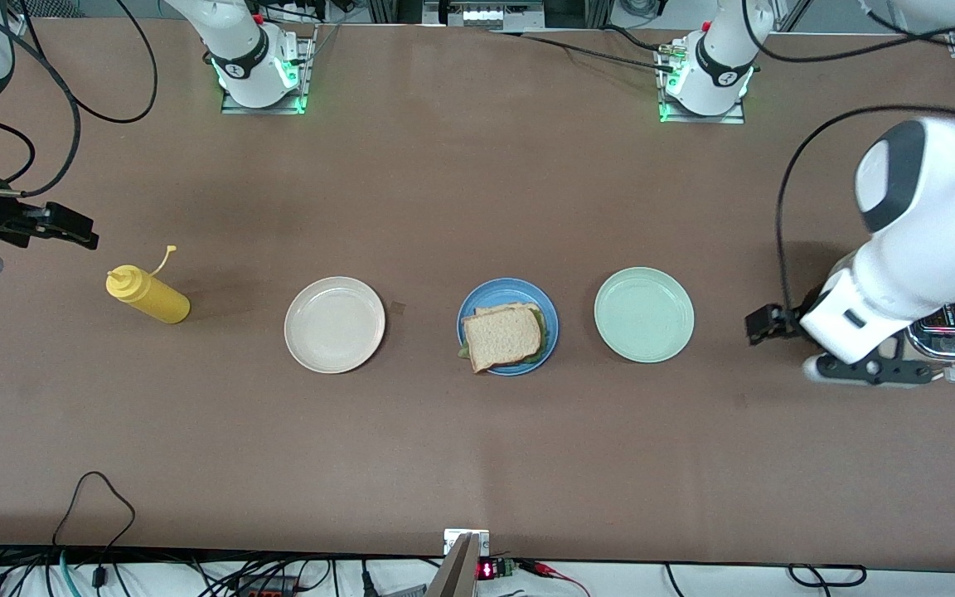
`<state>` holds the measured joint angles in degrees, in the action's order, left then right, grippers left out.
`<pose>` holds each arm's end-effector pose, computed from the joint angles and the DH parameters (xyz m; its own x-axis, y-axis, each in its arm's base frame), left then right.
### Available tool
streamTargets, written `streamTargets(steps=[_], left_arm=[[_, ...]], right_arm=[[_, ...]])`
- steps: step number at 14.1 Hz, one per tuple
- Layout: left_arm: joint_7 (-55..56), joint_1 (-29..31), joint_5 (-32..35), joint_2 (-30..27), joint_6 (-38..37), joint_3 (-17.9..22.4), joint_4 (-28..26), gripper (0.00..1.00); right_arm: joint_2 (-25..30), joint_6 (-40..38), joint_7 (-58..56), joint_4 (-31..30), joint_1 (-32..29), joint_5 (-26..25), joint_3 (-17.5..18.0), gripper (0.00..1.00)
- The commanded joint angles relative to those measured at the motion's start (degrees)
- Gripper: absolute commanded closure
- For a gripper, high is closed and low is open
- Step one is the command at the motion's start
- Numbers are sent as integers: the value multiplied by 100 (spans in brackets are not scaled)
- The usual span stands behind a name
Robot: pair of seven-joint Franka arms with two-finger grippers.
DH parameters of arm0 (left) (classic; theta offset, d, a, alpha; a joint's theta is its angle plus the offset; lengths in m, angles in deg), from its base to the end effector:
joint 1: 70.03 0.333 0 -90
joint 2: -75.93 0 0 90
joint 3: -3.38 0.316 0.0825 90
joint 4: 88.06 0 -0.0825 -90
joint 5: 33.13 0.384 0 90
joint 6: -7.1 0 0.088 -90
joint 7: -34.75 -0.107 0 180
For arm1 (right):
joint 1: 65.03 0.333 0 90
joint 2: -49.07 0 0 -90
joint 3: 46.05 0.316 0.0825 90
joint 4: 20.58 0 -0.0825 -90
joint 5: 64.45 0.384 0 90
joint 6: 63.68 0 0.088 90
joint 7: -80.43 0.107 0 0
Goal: Make sandwich in blue plate with both arms
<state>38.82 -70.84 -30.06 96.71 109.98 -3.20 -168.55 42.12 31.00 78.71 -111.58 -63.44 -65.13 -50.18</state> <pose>0.6690 -0.0702 0.5018 0.9976 -0.0612 0.0312 -0.0609 -0.9981 -0.0097 0.5930 -0.0252 0.5536 0.9983 -0.0132 -0.0573 -0.0122 -0.9997 0.0188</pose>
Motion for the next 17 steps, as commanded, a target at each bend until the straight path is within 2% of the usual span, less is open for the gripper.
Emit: streamTargets(steps=[1,4,6,9,12,16,17], left_arm=[[-398,264,44,-548,-347,60,-327,0],[-407,493,36,-812,-662,139,-406,0],[-381,687,-287,-899,-971,60,-441,0],[-328,678,-298,-1364,-893,52,-1071,0],[-319,687,-281,-1787,-472,43,-1740,0],[-13,626,-281,-1920,-409,25,-1918,0],[49,626,-281,-1920,-418,-88,-1918,0]], right_arm=[[71,67,84,-76,-54,68,53,0],[27,85,75,-50,-45,68,53,0],[27,76,14,-50,-63,68,53,0],[-8,164,14,-32,-37,68,53,0],[-8,173,14,-32,-37,59,53,0],[-17,226,14,-32,-10,68,53,0],[-17,217,14,-32,-28,68,62,0]])
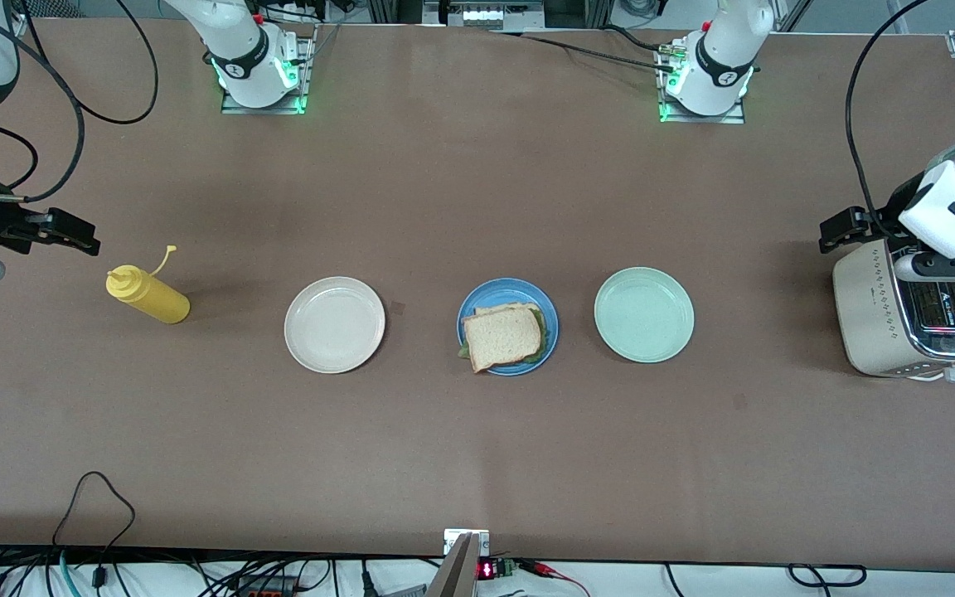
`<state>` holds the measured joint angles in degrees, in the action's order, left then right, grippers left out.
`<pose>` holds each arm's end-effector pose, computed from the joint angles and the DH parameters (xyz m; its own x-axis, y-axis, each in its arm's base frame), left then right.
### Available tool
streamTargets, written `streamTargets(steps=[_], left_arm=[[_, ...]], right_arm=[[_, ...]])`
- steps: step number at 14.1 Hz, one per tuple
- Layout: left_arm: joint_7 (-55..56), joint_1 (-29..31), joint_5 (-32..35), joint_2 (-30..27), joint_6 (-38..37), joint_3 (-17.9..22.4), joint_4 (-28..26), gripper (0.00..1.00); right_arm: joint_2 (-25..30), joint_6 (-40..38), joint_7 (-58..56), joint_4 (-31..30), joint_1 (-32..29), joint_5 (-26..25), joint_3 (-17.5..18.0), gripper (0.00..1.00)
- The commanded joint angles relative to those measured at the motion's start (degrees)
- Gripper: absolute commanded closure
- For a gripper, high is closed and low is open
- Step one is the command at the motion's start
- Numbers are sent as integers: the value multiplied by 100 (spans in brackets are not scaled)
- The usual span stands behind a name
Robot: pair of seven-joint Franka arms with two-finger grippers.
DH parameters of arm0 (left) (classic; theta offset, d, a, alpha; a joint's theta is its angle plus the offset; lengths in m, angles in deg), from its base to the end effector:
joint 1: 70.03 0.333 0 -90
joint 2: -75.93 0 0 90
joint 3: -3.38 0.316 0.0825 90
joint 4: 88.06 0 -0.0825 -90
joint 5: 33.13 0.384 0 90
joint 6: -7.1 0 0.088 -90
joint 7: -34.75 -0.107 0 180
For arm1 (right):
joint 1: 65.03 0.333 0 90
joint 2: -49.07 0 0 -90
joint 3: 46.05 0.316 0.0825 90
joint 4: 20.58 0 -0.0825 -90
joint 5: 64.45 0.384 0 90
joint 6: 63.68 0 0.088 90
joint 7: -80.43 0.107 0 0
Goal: Make sandwich in blue plate with both arms
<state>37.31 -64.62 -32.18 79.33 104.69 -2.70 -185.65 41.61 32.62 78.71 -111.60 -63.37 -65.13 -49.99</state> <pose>0.5752 -0.0038 0.5395 0.9978 0.0306 -0.0585 0.0299 -0.9995 -0.0126 0.5982 -0.0227 0.5505 0.9992 -0.0082 -0.0384 -0.0075 -0.9998 0.0195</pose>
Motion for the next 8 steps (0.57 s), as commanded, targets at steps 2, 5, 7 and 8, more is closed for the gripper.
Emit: streamTargets(steps=[2,5,7,8], left_arm=[[123,13,-34,-173,58,-183,-199,0],[104,65,-33,-164,-65,-166,-181,0],[96,65,-33,-146,-56,-122,-164,0],[96,109,-33,-138,-56,-122,-164,0]], right_arm=[[33,46,14,-39,-43,77,43,0],[33,46,14,-39,-17,77,43,0],[33,2,14,-48,-52,77,43,0],[33,-7,14,-48,-52,77,43,0]])
